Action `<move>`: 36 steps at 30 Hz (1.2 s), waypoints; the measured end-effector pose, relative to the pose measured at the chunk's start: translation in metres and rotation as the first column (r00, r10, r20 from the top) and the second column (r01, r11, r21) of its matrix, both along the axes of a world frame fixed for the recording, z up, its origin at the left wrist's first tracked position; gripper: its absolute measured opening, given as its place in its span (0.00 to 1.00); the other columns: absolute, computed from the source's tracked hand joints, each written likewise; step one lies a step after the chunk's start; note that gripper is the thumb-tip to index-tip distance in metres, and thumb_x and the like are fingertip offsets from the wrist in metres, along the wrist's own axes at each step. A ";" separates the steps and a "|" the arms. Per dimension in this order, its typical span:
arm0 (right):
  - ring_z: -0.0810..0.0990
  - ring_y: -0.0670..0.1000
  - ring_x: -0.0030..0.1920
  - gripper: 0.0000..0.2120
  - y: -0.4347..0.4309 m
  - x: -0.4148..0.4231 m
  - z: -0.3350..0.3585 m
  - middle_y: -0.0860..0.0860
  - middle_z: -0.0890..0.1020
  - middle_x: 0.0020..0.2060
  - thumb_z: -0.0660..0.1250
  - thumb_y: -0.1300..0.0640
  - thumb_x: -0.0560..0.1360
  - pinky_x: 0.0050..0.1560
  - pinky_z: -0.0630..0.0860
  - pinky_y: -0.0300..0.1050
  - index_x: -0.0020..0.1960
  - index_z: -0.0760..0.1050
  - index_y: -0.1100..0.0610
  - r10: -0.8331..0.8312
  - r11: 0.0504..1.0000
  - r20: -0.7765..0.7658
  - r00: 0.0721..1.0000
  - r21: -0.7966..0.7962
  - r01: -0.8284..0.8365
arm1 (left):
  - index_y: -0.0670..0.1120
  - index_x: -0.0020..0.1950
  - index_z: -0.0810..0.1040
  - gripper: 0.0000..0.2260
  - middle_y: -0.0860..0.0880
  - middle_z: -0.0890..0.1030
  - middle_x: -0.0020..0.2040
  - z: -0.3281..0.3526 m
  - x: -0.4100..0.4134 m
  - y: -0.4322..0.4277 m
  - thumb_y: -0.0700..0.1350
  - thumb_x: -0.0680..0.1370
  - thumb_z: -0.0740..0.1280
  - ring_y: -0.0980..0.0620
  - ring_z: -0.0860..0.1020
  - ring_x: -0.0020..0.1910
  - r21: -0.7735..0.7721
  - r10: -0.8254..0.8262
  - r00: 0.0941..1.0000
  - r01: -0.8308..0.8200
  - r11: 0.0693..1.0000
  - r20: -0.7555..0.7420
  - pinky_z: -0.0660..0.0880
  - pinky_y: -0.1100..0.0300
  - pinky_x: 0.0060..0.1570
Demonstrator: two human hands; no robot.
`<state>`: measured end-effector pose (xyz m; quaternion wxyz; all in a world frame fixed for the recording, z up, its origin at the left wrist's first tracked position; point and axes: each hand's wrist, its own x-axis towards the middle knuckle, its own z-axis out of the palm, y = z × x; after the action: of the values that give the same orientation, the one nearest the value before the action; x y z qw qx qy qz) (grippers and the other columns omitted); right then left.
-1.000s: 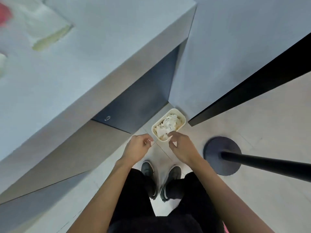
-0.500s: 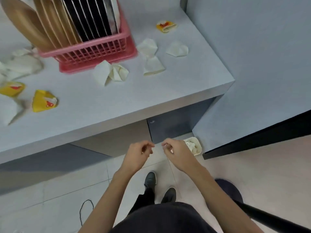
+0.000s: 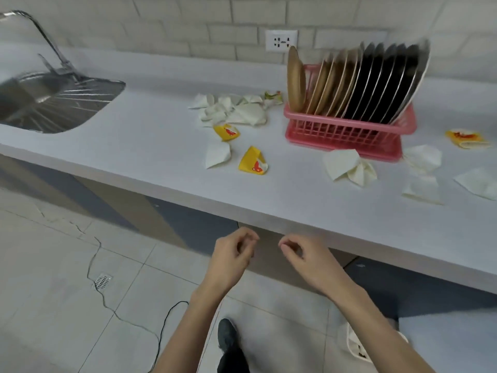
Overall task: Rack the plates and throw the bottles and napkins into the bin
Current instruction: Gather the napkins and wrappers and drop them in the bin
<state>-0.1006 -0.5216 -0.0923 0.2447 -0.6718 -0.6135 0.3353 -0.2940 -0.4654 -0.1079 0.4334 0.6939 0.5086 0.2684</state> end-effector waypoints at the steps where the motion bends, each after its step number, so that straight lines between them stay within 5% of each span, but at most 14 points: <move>1: 0.77 0.39 0.43 0.08 0.015 -0.009 0.003 0.42 0.82 0.41 0.62 0.52 0.81 0.43 0.72 0.33 0.50 0.79 0.49 0.011 1.000 -0.006 1.000 0.000 -0.011 | 0.53 0.45 0.79 0.08 0.46 0.78 0.32 0.002 -0.010 0.011 0.40 0.80 0.66 0.50 0.77 0.31 0.002 0.018 1.000 -0.018 1.000 0.007 0.78 0.51 0.37; 5: 0.78 0.43 0.41 0.07 0.081 -0.042 0.014 0.44 0.82 0.39 0.63 0.53 0.80 0.45 0.75 0.42 0.48 0.80 0.51 -0.004 0.999 -0.003 1.000 0.033 0.005 | 0.52 0.45 0.80 0.08 0.45 0.78 0.32 0.010 -0.046 0.066 0.40 0.79 0.66 0.46 0.77 0.34 -0.001 0.045 0.999 -0.045 0.999 0.025 0.78 0.48 0.37; 14: 0.81 0.45 0.40 0.06 0.185 -0.064 0.025 0.47 0.83 0.37 0.65 0.57 0.79 0.41 0.73 0.36 0.48 0.80 0.51 -0.173 0.979 -0.102 0.980 0.088 0.182 | 0.52 0.46 0.80 0.08 0.52 0.82 0.36 0.034 -0.083 0.225 0.40 0.79 0.64 0.55 0.80 0.33 0.064 -0.049 0.994 0.056 0.996 -0.099 0.76 0.64 0.35; 20: 0.81 0.49 0.40 0.05 0.230 -0.040 0.016 0.48 0.83 0.36 0.66 0.58 0.78 0.43 0.74 0.39 0.49 0.80 0.50 -0.226 0.968 -0.144 0.964 0.078 0.239 | 0.50 0.49 0.81 0.07 0.53 0.83 0.44 0.022 -0.074 0.340 0.40 0.78 0.65 0.52 0.82 0.37 0.139 0.020 0.986 0.003 0.990 -0.164 0.80 0.51 0.44; 24: 0.82 0.49 0.38 0.06 0.265 -0.018 0.014 0.51 0.83 0.35 0.66 0.60 0.78 0.40 0.76 0.40 0.48 0.79 0.50 -0.228 0.963 -0.172 0.958 0.105 0.248 | 0.54 0.50 0.81 0.06 0.50 0.83 0.49 0.016 -0.050 0.401 0.44 0.78 0.65 0.48 0.83 0.46 0.074 0.059 0.978 -0.046 0.996 -0.198 0.78 0.53 0.46; 28: 0.80 0.49 0.35 0.07 0.299 -0.004 0.020 0.52 0.82 0.35 0.65 0.61 0.77 0.37 0.74 0.38 0.48 0.80 0.51 -0.205 0.966 -0.147 0.968 0.130 0.224 | 0.47 0.55 0.79 0.09 0.45 0.80 0.56 0.009 -0.020 0.449 0.49 0.79 0.67 0.44 0.79 0.54 -0.228 0.295 0.949 -0.313 0.922 -0.110 0.75 0.57 0.37; 33: 0.80 0.50 0.35 0.05 0.341 0.016 0.017 0.51 0.82 0.34 0.65 0.60 0.77 0.41 0.78 0.49 0.48 0.80 0.54 -0.155 0.977 -0.143 0.977 0.124 0.173 | 0.45 0.59 0.78 0.25 0.46 0.79 0.57 -0.026 0.002 0.491 0.63 0.72 0.69 0.44 0.79 0.52 -0.150 0.309 0.881 -0.381 0.913 -0.358 0.78 0.50 0.53; 36: 0.81 0.49 0.35 0.06 0.367 0.021 0.020 0.51 0.82 0.35 0.65 0.60 0.77 0.41 0.78 0.49 0.47 0.80 0.54 -0.128 0.983 -0.114 0.985 0.119 0.141 | 0.49 0.50 0.79 0.15 0.48 0.79 0.51 -0.036 0.008 0.491 0.59 0.73 0.69 0.46 0.79 0.49 -0.029 0.326 0.828 -0.379 0.925 -0.456 0.77 0.53 0.48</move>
<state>-0.0791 -0.1551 -0.0725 0.3411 -0.6762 -0.5727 0.3136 -0.2860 0.0253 -0.1441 0.2894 0.6037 0.7279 0.1483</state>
